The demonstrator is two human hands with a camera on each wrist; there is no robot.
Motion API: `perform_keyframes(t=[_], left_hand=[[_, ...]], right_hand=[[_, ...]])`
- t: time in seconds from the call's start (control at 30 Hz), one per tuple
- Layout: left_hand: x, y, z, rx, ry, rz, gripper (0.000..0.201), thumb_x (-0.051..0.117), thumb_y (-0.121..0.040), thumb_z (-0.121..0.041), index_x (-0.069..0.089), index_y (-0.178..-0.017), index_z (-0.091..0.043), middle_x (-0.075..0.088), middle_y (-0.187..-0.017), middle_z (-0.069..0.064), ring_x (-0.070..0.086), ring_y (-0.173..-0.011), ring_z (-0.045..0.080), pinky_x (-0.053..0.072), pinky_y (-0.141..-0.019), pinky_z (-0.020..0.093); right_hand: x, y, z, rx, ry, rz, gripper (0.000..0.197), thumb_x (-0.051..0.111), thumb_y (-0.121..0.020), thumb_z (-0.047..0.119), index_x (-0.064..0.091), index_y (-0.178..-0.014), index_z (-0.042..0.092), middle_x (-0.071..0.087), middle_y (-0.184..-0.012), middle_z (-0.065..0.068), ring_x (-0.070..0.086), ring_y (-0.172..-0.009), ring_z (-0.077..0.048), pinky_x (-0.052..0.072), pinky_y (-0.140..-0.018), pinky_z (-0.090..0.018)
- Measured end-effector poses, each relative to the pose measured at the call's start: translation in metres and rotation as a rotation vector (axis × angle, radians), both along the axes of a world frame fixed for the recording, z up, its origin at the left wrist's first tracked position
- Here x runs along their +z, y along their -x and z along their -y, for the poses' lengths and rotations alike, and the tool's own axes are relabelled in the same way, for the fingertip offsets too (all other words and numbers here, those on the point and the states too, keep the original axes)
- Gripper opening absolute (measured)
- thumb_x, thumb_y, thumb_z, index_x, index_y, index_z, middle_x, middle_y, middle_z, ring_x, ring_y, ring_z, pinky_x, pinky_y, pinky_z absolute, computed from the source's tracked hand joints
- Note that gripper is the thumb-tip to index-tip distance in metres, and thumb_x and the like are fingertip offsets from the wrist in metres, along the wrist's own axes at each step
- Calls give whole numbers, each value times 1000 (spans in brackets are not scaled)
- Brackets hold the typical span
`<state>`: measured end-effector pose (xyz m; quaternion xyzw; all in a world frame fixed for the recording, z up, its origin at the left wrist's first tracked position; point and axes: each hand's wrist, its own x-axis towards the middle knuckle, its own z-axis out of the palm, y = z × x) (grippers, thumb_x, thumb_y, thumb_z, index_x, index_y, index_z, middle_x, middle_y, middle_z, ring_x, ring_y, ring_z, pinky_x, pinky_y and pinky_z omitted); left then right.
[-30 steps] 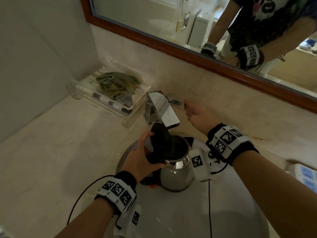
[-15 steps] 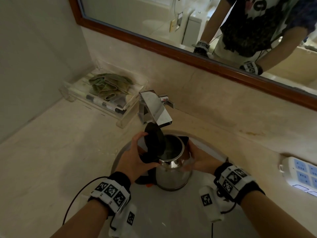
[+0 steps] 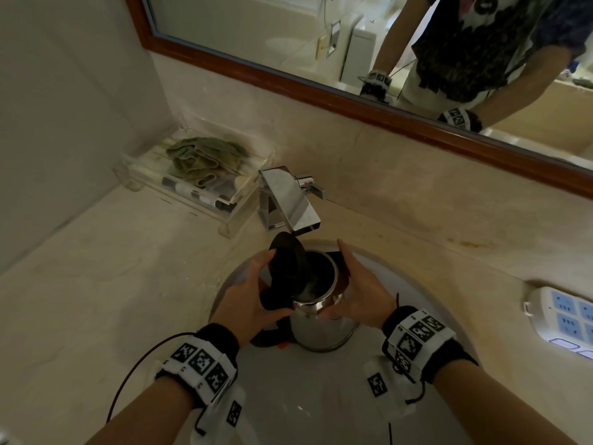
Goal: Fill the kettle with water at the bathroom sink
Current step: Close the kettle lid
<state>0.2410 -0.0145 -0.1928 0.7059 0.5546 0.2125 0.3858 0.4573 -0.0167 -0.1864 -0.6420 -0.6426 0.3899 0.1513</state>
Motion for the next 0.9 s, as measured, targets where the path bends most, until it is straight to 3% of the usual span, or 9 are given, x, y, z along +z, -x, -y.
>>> perform_keyframes(t=[0.1,0.17,0.27,0.37,0.47,0.57,0.7,0.8,0.9], left_hand=[[2,0,2,-59,-22,-76,96,79,-70,-23,16,-142,-32,56,-122,8,53,-85,12,40,-77,18],[1,-1,2,-146,-33,-116,96,76,-73,-27,6,-136,-44,54,-130,6,60,-96,19,44,-82,19],[-3,-4,0,-266,-67,-174,95,72,-75,-33,0,-132,-56,55,-132,8,59,-112,25,49,-94,32],[-7,-10,-4,-344,-101,-274,94,70,-75,-36,-5,-129,-51,59,-124,11,59,-108,27,50,-92,38],[-11,-15,-8,-379,-88,-355,93,69,-74,-39,2,-139,-44,58,-120,12,58,-107,29,49,-92,40],[-15,-17,-15,-383,-53,-372,95,70,-73,-39,7,-144,-37,58,-121,11,57,-108,28,49,-92,41],[-17,-17,-20,-380,-38,-350,97,71,-71,-38,5,-141,-41,57,-124,10,56,-110,27,48,-94,40],[-15,-15,-18,-370,-96,-341,102,70,-71,-38,-12,-130,-52,59,-119,12,59,-105,29,49,-92,41],[-10,-16,-18,-349,-112,-281,109,72,-72,-34,-24,-120,-58,56,-126,14,57,-112,31,49,-93,45]], right_hand=[[5,1,0,65,-22,45,132,89,-57,27,-4,-151,17,24,-155,-3,30,-140,-21,29,-111,-27],[5,0,1,76,-28,73,132,88,-57,29,-3,-151,15,24,-154,-4,30,-140,-21,27,-112,-27],[5,-3,4,75,-9,101,131,88,-58,28,-3,-150,13,24,-154,-4,28,-141,-22,26,-113,-29],[4,-5,5,84,18,136,132,88,-58,27,-4,-150,12,18,-157,-6,21,-144,-23,23,-118,-32],[5,-5,6,116,20,183,133,88,-57,29,-5,-150,11,13,-158,-7,17,-145,-23,19,-120,-32],[6,-4,4,111,28,173,132,88,-58,27,-5,-150,12,15,-157,-7,21,-144,-24,23,-118,-32],[8,-4,3,97,13,155,130,88,-58,24,-3,-150,12,22,-154,-7,27,-141,-23,27,-114,-30],[8,-3,3,89,5,125,128,88,-59,21,-1,-150,11,24,-153,-7,28,-140,-22,25,-112,-24],[4,-5,3,63,-7,100,130,89,-56,23,1,-150,14,28,-151,-6,31,-138,-22,28,-112,-29]])
